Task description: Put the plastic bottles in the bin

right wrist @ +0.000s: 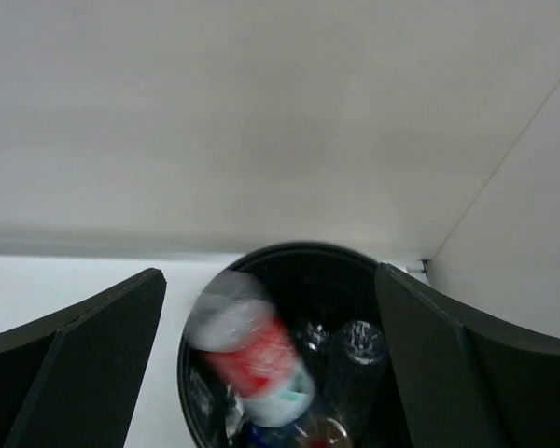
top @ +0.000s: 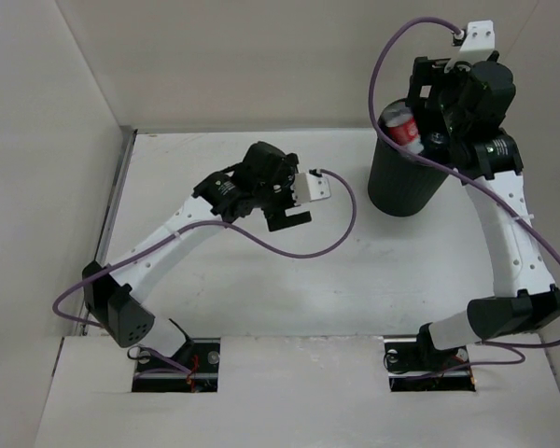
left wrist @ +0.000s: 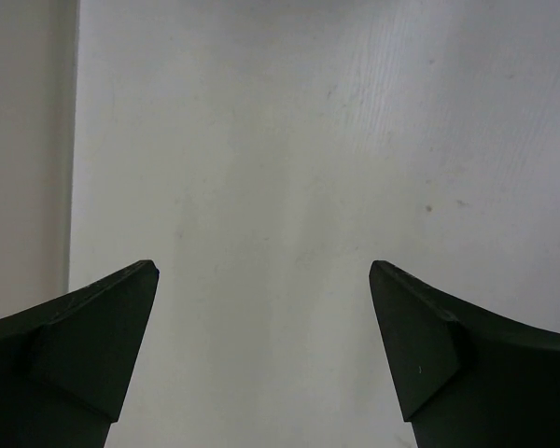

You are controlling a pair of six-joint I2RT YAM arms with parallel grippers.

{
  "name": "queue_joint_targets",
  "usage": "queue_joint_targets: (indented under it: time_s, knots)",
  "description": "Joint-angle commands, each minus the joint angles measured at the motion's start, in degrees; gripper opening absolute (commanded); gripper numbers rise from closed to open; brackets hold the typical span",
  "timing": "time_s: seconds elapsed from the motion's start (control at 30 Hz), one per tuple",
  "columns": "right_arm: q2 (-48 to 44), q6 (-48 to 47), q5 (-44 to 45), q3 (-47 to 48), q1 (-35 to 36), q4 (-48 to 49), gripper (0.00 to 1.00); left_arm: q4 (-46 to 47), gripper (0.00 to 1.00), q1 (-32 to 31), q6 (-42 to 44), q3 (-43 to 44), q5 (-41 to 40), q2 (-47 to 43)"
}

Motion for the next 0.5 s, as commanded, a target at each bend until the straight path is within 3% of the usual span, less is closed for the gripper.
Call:
queue_joint_targets:
  time_s: [0.0, 0.23, 0.47]
  knots:
    - [-3.06, -1.85, 0.10, 0.87, 0.17, -5.29, 1.00, 4.91, 1.00, 5.45, 5.54, -1.09, -6.88, -2.35]
    - [-8.86, 2.55, -8.69, 0.96, -3.52, -19.45, 1.00, 7.38, 1.00, 16.97, 6.42, 7.77, -8.46, -1.30]
    - [-26.33, 4.57, -18.80, -10.28, -6.59, -24.30, 1.00, 6.59, 1.00, 30.85, 5.81, 13.24, -7.85, -5.07]
